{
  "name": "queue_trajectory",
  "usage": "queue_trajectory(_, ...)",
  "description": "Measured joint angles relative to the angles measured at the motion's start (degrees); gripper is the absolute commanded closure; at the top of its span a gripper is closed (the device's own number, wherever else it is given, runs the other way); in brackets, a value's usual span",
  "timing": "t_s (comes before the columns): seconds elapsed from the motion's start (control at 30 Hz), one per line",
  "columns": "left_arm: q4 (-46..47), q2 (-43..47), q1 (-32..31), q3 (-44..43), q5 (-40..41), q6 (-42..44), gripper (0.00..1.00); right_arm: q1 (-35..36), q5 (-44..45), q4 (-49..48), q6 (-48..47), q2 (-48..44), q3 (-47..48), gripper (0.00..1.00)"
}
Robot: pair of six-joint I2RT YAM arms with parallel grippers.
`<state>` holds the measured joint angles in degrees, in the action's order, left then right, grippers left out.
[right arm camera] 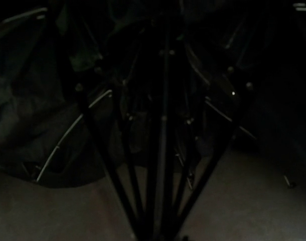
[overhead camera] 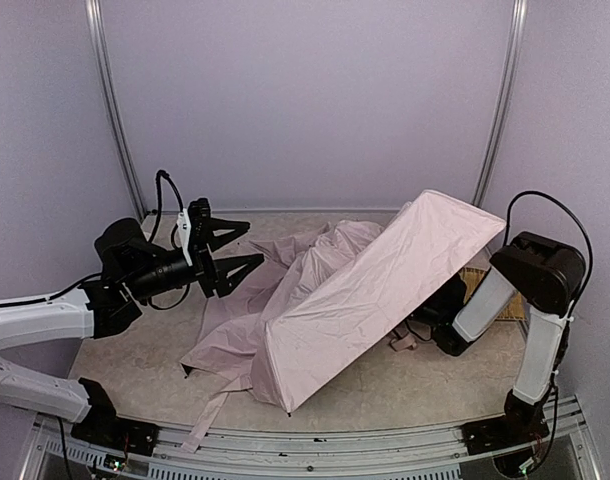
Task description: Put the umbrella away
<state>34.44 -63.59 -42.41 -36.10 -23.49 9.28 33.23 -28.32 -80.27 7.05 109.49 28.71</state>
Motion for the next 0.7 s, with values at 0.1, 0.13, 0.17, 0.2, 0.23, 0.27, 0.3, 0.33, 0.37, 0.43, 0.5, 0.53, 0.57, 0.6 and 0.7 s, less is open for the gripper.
queue_trajectory(0.1,-0.26,-0.31,0.02,0.0,0.24,-0.09,0.3,-0.11,-0.39,-0.63,-1.77,0.02,0.63,1.0)
queue_trajectory(0.13,-0.26,-0.31,0.02,0.0,0.42,-0.15,0.3,-0.15,-0.87,-0.66,-2.08,0.02,1.09,1.0)
queue_trajectory(0.17,-0.24,-0.31,0.02,0.0,0.5,-0.22,0.3,-0.26,-1.9,-0.28,-2.4,0.02,2.01,1.0)
queue_trajectory(0.2,-0.26,-0.28,0.02,0.0,0.92,-0.22,0.3,-0.37,-2.95,0.46,-2.73,0.02,3.41,1.0)
queue_trajectory(0.23,-0.31,-0.28,0.07,0.0,1.57,-0.22,0.27,-0.42,-4.09,1.42,-2.99,0.02,5.05,1.0)
queue_trajectory(0.27,-0.37,-0.28,0.22,0.0,2.38,-0.24,0.23,-0.44,-5.14,2.27,-3.1,-0.11,6.62,1.0)
queue_trajectory(0.3,-0.59,-0.31,0.57,-0.02,3.19,-0.5,0.21,-0.46,-6.43,3.54,-3.26,-0.44,8.61,1.0)
queue_trajectory(0.33,-1.01,-0.48,1.64,-0.28,3.85,-1.25,0.19,-0.46,-7.39,4.02,-3.41,-0.92,10.14,1.0)
queue_trajectory(0.37,-1.53,-1.01,2.99,-0.96,4.37,-2.19,0.17,-0.46,-8.39,4.26,-3.61,-1.62,11.28,1.0)
queue_trajectory(0.43,-2.05,-3.06,5.99,-3.15,4.92,-4.55,0.09,-0.44,-10.03,4.39,-4.35,-3.32,12.74,1.0)
queue_trajectory(0.5,-1.86,-6.73,8.39,-6.78,4.94,-7.3,0.04,-0.13,-11.65,4.63,-5.46,-5.33,13.68,1.0)
queue_trajectory(0.53,-1.46,-8.24,9.03,-8.02,4.81,-8.22,0.02,0.0,-12.07,4.79,-6.08,-6.1,13.97,1.0)
queue_trajectory(0.57,-0.63,-10.1,9.38,-9.27,4.04,-9.18,0.01,0.22,-12.55,5.22,-6.73,-6.95,14.32,1.0)
queue_trajectory(0.6,0.37,-11.89,9.44,-10.27,2.64,-10.38,0.01,0.55,-12.92,5.64,-7.45,-7.56,14.69,1.0)
queue_trajectory(0.7,3.72,-17.46,8.72,-12.94,-3.21,-13.75,0.01,2.08,-13.84,6.95,-9.01,-8.31,16.02,1.0)
